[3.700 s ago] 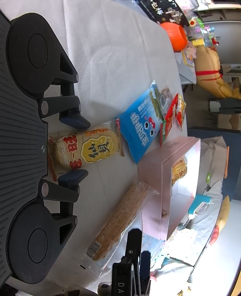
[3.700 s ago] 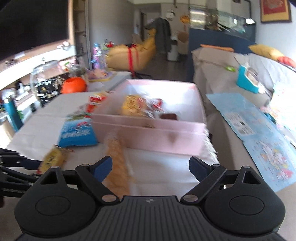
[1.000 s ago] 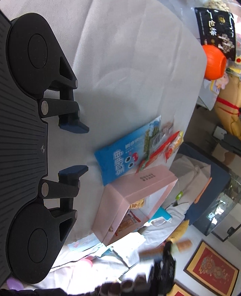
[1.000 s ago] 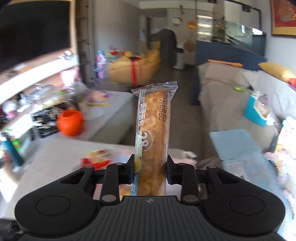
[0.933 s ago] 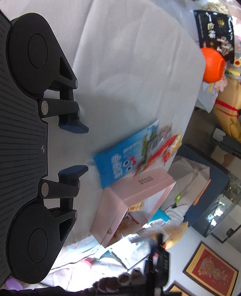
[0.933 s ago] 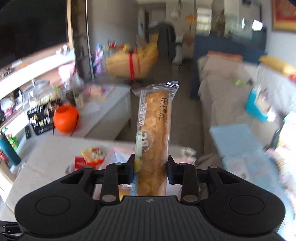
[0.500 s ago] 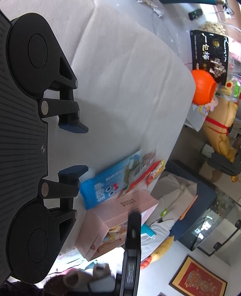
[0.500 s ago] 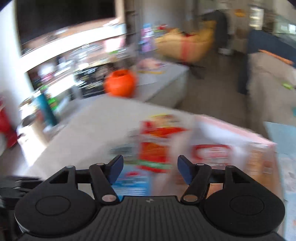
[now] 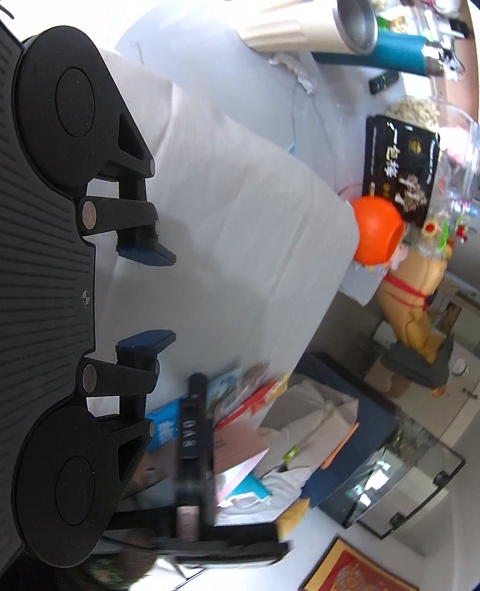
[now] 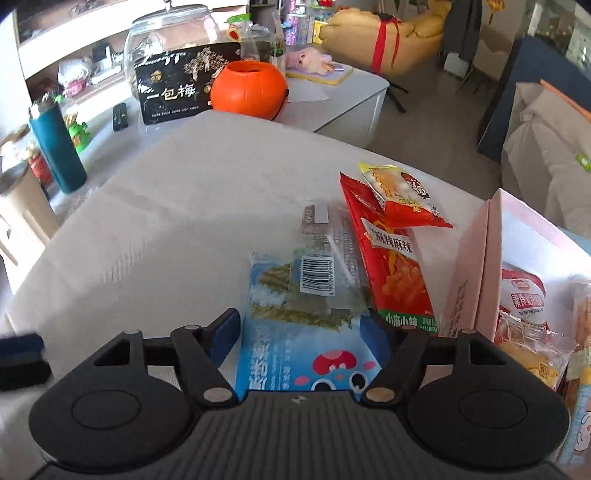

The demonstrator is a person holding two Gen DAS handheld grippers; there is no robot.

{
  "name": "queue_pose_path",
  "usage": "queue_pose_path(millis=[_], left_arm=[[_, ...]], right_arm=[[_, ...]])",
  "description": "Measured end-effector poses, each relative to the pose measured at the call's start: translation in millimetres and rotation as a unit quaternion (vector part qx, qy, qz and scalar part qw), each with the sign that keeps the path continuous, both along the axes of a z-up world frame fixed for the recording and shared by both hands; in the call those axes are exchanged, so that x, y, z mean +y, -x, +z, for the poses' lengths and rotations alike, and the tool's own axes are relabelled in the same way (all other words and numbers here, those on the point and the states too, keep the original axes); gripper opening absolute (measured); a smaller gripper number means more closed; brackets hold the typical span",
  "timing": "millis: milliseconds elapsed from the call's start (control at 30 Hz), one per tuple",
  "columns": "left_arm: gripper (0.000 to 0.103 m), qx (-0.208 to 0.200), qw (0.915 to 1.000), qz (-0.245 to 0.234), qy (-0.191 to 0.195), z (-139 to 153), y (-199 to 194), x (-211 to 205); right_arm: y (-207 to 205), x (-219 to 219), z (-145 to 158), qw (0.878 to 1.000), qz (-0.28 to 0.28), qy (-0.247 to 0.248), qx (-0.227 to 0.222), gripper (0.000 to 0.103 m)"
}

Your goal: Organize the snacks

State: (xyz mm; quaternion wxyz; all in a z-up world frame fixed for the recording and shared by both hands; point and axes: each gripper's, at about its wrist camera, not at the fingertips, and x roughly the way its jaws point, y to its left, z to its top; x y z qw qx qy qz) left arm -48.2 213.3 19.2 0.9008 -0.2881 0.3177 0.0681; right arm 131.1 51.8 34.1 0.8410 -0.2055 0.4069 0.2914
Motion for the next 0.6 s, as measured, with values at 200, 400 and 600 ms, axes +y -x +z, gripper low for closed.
queue_pose_path(millis=[200,400,600], left_arm=[[0.042,0.0,0.9999,-0.012,0.003,0.4,-3.9,-6.7],[0.042,0.001,0.9997,-0.024,-0.001,0.7,-9.2,-15.6],[0.042,-0.005,0.9972,-0.07,0.028,4.9,-23.8,-27.7]], right_arm=[[35.0,-15.4,2.5,0.999,0.019,-0.043,0.01,0.077],[81.6,-39.3,14.1,0.99,0.087,-0.101,0.036,0.075],[88.1,-76.2,15.8,0.992,-0.009,-0.113,-0.057,0.074]])
